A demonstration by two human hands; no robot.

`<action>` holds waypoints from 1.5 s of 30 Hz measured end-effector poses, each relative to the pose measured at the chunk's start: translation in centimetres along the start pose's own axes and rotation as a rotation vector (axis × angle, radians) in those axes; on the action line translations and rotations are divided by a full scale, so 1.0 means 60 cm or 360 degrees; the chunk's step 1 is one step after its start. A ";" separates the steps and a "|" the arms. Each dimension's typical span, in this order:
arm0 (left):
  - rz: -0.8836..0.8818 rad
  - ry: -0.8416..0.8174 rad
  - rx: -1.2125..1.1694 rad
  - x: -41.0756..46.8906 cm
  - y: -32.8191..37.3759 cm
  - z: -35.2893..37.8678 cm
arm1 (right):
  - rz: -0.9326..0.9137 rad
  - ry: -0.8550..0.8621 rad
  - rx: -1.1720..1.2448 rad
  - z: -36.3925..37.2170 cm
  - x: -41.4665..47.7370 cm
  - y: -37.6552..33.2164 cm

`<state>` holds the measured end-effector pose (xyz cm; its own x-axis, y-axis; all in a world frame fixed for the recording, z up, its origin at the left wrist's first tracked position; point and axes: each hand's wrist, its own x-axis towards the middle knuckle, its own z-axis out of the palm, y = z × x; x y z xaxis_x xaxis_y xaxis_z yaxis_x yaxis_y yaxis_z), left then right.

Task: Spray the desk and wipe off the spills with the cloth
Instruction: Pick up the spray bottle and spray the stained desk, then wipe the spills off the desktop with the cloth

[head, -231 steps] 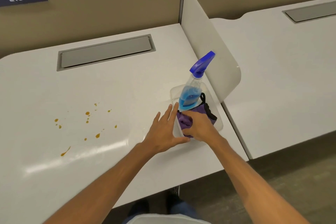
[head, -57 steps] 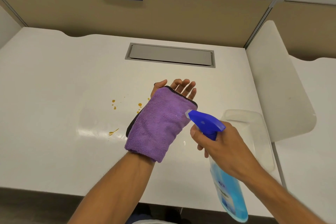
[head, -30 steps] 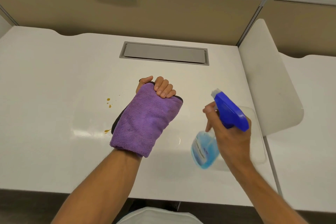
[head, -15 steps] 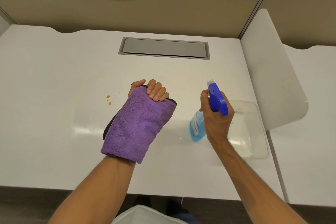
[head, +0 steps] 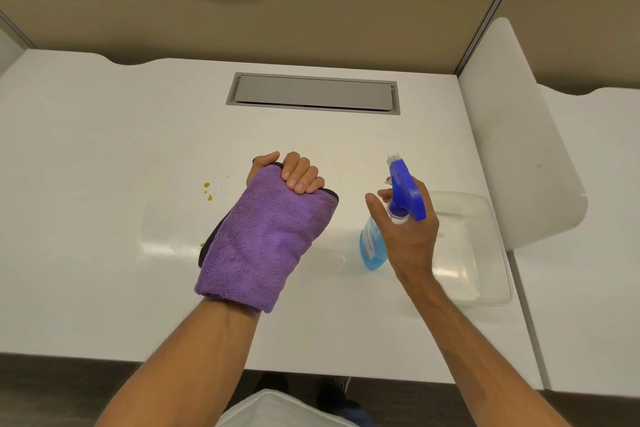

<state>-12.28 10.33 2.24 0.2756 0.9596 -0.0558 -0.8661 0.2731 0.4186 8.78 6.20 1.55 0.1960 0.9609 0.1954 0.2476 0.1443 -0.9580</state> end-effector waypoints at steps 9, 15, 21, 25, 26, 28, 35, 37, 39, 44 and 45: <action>0.0082 0.0128 0.0102 -0.007 -0.005 0.022 | 0.0695 -0.0028 0.0298 -0.047 -0.157 -0.072; 0.0215 0.0217 0.0171 -0.029 0.010 0.026 | 0.1404 -0.0969 0.0633 0.026 -0.175 -0.134; 0.0280 0.0228 0.0353 -0.059 0.042 0.023 | 0.1576 -0.1068 0.0855 0.077 -0.165 -0.162; 0.0282 0.0233 0.0327 -0.076 0.067 0.010 | 0.1525 -0.1016 0.0963 0.106 -0.166 -0.166; 0.0294 0.0256 0.0294 -0.081 0.073 0.005 | 0.1520 -0.0991 0.1006 0.113 -0.165 -0.169; 0.0353 0.0331 0.0193 -0.092 0.084 -0.004 | 0.1489 -0.0952 0.1058 0.128 -0.159 -0.176; 0.0230 0.0591 0.0236 -0.141 0.172 -0.072 | 0.0835 -0.0848 0.0056 0.157 -0.113 -0.190; 0.0101 0.0859 0.0636 -0.151 0.206 -0.096 | 0.0629 -0.0811 -0.0405 0.164 -0.094 -0.173; 0.0039 0.1054 0.1113 -0.165 0.229 -0.119 | 0.0467 -0.0719 -0.0783 0.172 -0.074 -0.148; -0.0123 0.1156 0.2225 -0.220 0.258 -0.208 | 0.0015 -0.0492 -0.1703 0.203 -0.040 -0.080; -0.0138 0.1177 0.2394 -0.232 0.260 -0.230 | -0.0136 -0.0534 -0.1855 0.212 -0.042 -0.065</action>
<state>-35.38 2.18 -2.95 -0.3226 0.8888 -0.3255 0.4023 0.4400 0.8028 -4.73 6.21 2.13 -0.0750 0.9970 0.0192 0.9860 0.0770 -0.1481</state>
